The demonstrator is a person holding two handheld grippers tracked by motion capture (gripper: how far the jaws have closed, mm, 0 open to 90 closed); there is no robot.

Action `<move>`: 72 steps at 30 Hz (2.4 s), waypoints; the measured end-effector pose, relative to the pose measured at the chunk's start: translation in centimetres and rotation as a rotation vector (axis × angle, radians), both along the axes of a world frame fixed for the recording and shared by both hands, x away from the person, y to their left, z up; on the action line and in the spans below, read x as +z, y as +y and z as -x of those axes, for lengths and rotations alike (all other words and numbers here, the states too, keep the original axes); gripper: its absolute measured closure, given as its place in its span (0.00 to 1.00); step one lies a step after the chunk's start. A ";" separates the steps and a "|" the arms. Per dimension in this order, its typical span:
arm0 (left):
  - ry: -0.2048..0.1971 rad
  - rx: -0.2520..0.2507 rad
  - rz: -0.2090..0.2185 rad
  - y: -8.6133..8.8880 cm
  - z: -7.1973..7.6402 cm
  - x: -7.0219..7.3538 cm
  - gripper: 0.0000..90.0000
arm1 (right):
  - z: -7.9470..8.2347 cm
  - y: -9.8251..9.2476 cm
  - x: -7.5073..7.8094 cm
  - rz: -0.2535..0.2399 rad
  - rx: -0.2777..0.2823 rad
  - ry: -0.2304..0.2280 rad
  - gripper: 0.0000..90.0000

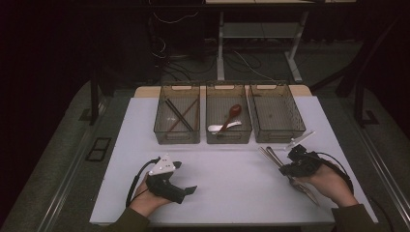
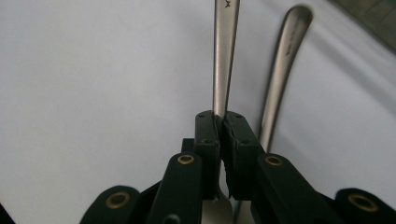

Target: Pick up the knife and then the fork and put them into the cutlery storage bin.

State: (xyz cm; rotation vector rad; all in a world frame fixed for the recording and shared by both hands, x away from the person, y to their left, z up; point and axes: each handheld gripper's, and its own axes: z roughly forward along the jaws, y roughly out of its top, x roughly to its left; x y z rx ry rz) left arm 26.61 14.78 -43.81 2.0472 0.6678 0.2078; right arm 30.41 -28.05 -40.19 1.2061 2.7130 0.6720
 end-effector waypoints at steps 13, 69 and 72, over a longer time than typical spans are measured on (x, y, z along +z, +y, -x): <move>-0.004 0.002 0.004 0.1 0.0 0.1 0.00 | 0.1 -1.8 1.9 -0.188 -0.080 -0.208 0.93; 0.007 0.005 0.024 0.2 -0.1 0.0 0.00 | -14.5 -4.7 2.8 -0.243 -0.362 -0.458 0.93; 0.006 0.004 0.022 0.2 -0.1 0.0 0.00 | -14.8 -4.6 2.4 -0.212 -0.352 -0.436 0.93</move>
